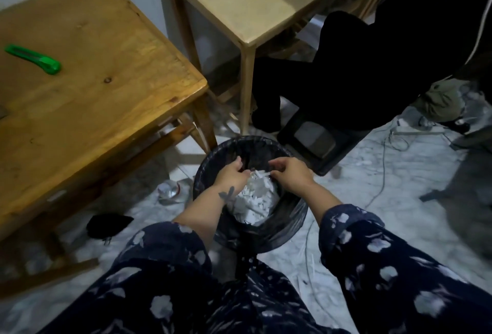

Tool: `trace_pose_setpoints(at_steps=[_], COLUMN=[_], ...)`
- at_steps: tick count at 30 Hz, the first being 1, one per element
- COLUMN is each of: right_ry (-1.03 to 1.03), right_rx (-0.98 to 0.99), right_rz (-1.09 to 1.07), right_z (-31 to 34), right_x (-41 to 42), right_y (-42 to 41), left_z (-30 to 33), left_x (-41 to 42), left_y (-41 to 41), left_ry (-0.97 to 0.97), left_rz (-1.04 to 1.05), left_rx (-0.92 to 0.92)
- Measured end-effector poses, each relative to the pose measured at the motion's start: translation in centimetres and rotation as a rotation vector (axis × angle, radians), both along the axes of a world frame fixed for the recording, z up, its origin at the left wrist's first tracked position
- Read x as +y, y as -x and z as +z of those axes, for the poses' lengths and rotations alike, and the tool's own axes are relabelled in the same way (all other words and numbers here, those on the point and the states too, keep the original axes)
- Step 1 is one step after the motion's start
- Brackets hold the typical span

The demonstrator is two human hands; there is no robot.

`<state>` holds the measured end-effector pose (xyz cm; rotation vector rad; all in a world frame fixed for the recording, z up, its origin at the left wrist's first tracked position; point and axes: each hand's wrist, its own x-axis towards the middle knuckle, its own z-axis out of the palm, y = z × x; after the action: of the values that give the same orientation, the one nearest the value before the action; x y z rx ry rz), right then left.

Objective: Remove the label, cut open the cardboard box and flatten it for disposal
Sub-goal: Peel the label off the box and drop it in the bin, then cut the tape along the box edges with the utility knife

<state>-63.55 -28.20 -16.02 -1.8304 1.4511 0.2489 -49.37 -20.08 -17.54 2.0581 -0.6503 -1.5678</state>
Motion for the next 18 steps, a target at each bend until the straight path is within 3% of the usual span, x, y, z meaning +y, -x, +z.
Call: trace_pose_setpoints(at_steps=[7,18], right_ry=[-0.083,0.076], right_rx=[0.017,-0.129], right_rz=[0.083,0.405], right_z=[0.5,10.6], right_x=[-0.3,-0.5], right_y=[-1.1,-12.9], left_z=[0.7,11.1], left_x=[0.5,2.5], left_y=[-1.5,-10.9], left_ry=[-0.037,0.101], left_rz=[-0.049,-0.052], left_rx=[-0.118,-0.390])
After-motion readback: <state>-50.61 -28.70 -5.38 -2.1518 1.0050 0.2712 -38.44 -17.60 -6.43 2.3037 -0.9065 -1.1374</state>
